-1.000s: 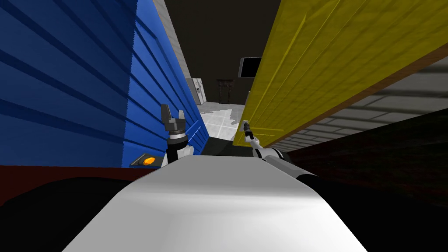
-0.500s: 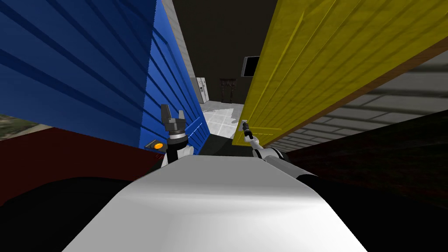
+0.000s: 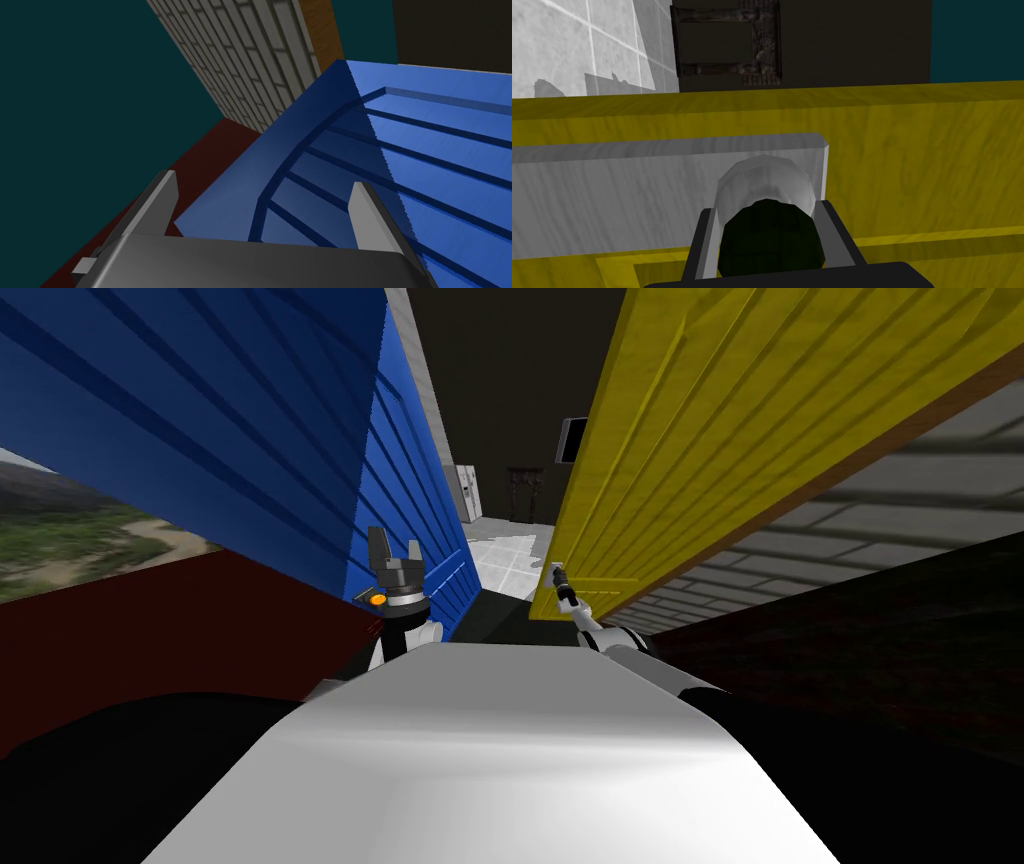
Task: Pull the door open
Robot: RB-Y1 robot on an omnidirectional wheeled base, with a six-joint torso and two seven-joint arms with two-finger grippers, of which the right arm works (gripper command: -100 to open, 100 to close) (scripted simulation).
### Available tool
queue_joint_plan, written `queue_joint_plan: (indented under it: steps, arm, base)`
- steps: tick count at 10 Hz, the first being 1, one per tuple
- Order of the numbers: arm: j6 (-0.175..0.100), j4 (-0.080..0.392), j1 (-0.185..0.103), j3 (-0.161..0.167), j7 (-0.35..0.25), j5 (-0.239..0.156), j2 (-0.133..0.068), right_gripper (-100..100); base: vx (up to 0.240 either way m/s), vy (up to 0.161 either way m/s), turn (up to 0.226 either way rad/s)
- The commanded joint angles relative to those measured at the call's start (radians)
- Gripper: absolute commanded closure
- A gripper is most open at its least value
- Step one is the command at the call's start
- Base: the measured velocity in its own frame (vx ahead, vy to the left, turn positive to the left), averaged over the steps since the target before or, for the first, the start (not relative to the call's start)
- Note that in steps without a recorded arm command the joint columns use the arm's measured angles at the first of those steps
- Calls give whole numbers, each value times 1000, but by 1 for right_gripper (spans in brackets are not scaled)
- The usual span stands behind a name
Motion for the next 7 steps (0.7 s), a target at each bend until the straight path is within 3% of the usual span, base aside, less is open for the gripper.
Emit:
queue_joint_plan:
  steps: [1,6,7]
  arm:
    - [-15,24,-11,20,-20,8,-1,100]
    - [-25,18,-11,69,-65,27,-8,100]
    - [-16,8,-5,64,-59,25,-7,100]
  base:
    - [-215,-109,88]
    - [-201,-121,84]
    - [-81,-49,31]
